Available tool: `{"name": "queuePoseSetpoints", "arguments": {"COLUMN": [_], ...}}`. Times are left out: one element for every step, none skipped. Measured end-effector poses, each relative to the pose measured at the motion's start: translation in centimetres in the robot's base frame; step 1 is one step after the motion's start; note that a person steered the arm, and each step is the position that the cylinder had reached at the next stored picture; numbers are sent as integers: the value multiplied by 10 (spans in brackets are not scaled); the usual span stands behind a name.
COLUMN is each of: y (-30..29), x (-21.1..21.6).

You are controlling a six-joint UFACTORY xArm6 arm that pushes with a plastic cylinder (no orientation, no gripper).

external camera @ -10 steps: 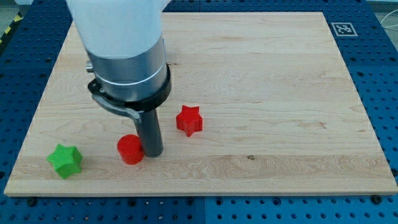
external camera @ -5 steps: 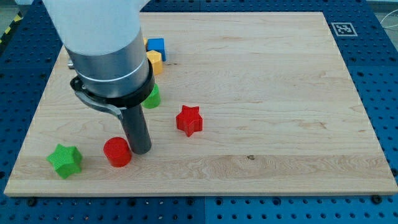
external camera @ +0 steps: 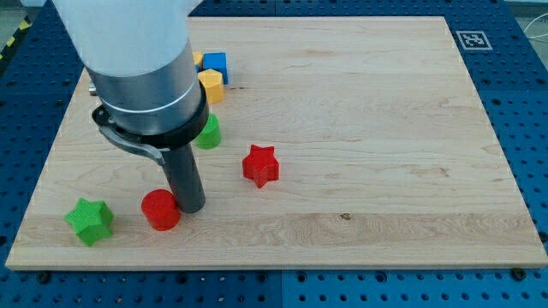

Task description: Slide red circle to the right of green star

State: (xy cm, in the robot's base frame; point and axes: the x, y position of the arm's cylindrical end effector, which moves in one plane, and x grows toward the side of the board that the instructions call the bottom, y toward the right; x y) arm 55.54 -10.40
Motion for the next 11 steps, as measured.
{"name": "queuePoseSetpoints", "arguments": {"y": [0,-4,-14,-24,-27,-15,9,9,0,-10,-10], "x": [-1,-1,-1,0,0,1,14,28,28,28,28]}}
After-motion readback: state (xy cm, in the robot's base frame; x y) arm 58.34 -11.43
